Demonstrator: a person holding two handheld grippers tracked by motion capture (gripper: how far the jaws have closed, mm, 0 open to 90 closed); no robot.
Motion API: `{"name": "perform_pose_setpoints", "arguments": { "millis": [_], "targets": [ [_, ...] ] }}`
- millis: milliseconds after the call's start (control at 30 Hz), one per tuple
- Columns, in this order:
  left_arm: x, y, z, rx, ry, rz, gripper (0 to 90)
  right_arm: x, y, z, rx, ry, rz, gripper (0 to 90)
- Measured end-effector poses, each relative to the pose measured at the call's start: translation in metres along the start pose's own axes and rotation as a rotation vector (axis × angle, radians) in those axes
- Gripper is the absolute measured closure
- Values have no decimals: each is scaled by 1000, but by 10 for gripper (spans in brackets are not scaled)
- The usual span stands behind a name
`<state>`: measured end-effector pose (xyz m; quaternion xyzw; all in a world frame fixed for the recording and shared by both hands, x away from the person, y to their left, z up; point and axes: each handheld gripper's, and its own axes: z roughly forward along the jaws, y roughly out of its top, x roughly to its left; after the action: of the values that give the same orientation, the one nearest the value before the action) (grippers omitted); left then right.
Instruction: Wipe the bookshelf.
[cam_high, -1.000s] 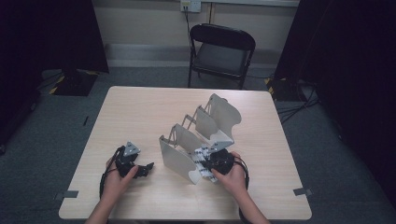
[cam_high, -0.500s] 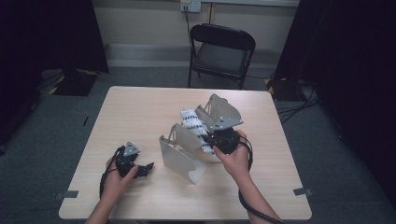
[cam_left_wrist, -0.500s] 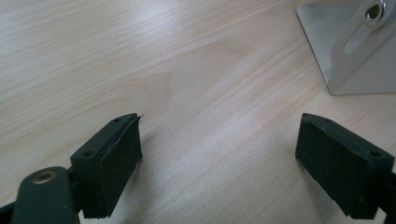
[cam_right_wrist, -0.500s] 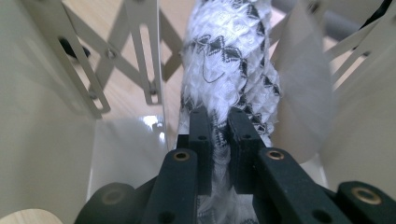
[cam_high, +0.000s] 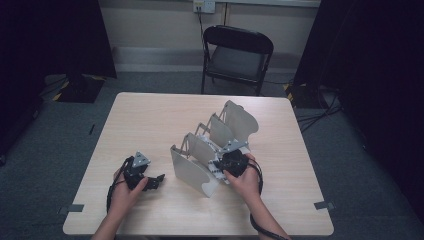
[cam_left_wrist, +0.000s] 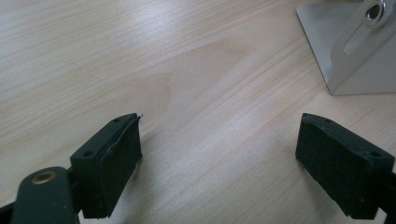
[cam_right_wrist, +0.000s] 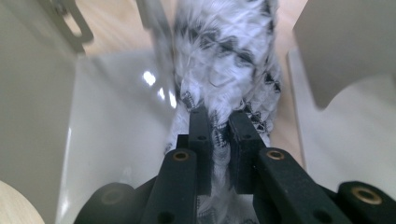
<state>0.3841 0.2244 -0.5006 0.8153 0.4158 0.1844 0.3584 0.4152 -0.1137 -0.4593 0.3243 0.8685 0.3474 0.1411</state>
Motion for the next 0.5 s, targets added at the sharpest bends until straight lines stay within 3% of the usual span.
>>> {"name": "perform_pose_setpoints", "arguments": {
  "millis": [133, 267, 500],
  "targets": [
    [0, 0, 0, 0, 0, 0, 139, 2, -10, 8, 19, 4, 12, 819],
    [0, 0, 0, 0, 0, 0, 139, 2, -10, 3, 11, -5, 11, 819],
    [0, 0, 0, 0, 0, 0, 139, -5, 11, -32, -90, -37, 24, 818]
  ]
}}
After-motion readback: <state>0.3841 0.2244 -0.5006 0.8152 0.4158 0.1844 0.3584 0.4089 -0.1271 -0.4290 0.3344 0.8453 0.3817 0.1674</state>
